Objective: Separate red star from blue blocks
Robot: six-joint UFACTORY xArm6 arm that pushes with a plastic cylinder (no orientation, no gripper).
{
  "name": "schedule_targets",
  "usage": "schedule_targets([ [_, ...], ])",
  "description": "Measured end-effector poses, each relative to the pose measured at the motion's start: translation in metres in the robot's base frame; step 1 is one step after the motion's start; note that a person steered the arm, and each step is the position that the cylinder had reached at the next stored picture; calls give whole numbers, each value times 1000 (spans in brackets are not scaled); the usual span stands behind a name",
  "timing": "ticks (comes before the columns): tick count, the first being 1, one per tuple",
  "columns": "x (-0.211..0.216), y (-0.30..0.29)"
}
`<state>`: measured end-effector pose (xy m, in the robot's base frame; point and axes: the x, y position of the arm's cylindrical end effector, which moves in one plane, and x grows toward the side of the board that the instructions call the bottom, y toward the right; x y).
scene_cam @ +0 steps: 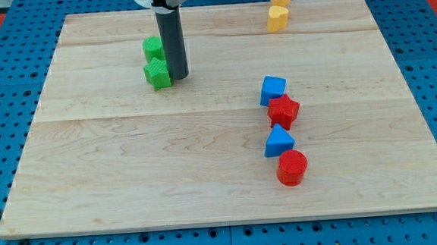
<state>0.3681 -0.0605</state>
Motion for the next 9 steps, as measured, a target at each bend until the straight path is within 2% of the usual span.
schedule_targets([
  [2, 2, 56],
  [4, 2, 2],
  [7, -2, -16],
  [9, -1, 143],
])
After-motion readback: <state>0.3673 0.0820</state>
